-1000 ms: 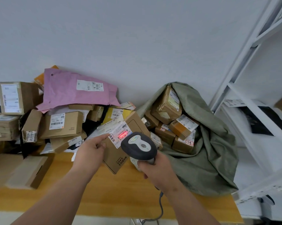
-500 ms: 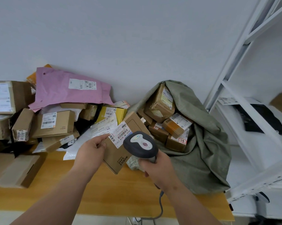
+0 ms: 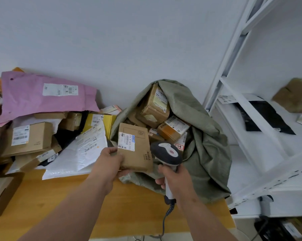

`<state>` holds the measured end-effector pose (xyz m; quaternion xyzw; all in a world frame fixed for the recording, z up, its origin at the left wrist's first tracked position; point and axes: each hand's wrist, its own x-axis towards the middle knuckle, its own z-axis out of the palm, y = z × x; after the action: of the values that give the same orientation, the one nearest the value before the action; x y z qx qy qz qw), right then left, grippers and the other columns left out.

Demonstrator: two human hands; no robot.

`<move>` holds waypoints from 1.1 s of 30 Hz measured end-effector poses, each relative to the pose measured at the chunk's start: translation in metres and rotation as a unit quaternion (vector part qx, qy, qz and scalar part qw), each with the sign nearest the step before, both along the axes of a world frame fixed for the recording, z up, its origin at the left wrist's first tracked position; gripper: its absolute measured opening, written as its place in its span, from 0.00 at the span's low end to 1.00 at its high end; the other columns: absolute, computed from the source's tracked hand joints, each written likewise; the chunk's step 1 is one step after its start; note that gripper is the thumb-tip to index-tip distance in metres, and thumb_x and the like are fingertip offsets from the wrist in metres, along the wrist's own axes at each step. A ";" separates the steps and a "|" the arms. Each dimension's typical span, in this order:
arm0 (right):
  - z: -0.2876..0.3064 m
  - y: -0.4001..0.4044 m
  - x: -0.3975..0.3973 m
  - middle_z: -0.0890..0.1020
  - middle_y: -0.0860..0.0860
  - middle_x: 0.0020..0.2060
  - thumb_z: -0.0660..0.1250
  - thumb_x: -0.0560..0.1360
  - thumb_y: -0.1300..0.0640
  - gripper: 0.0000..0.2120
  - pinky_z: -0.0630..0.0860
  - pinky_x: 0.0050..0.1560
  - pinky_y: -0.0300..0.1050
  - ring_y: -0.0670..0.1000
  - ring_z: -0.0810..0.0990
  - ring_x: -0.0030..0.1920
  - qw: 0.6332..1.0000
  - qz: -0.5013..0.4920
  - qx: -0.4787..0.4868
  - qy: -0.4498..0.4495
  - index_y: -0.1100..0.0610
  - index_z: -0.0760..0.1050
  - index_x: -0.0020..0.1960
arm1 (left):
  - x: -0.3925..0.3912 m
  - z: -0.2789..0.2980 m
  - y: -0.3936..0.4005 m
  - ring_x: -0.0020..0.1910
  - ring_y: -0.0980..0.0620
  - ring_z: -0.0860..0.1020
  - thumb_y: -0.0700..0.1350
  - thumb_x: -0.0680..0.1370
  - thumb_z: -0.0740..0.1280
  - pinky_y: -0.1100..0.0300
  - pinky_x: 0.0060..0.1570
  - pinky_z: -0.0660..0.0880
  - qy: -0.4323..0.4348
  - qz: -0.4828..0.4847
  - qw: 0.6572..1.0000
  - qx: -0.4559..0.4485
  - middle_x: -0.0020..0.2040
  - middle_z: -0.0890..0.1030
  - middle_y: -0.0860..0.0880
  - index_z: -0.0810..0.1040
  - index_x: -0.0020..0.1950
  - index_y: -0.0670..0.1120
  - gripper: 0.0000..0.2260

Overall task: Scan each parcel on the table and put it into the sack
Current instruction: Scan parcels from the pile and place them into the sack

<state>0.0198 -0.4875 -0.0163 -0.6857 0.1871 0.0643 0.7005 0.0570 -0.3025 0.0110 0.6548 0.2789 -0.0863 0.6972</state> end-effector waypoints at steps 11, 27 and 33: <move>-0.016 -0.009 0.045 0.84 0.52 0.55 0.69 0.78 0.54 0.14 0.79 0.56 0.50 0.54 0.85 0.52 0.985 -0.094 0.140 0.044 0.51 0.73 0.63 | 0.036 -0.023 -0.056 0.46 0.52 0.74 0.41 0.81 0.64 0.49 0.55 0.79 0.048 -0.141 0.987 0.065 0.52 0.76 0.51 0.73 0.63 0.51 0.12; -0.027 0.000 0.048 0.84 0.53 0.52 0.69 0.78 0.55 0.13 0.79 0.52 0.44 0.52 0.85 0.52 0.988 -0.109 0.094 0.062 0.57 0.75 0.62 | 0.035 -0.043 -0.004 0.48 0.46 0.79 0.47 0.81 0.63 0.55 0.42 0.76 -0.021 -0.204 0.927 0.314 0.66 0.73 0.46 0.74 0.70 0.53 0.17; -0.008 0.033 0.035 0.86 0.54 0.47 0.69 0.78 0.56 0.08 0.82 0.51 0.50 0.50 0.87 0.45 0.997 0.004 0.050 0.054 0.54 0.77 0.56 | 0.016 -0.026 0.028 0.36 0.62 0.70 0.47 0.81 0.64 0.66 0.32 0.66 -0.037 -0.094 0.951 0.292 0.71 0.69 0.49 0.73 0.71 0.51 0.18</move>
<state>0.0547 -0.4549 -0.0239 -0.6462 0.2183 0.1131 0.7225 0.0730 -0.2746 -0.0146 0.8558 0.2034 -0.0420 0.4737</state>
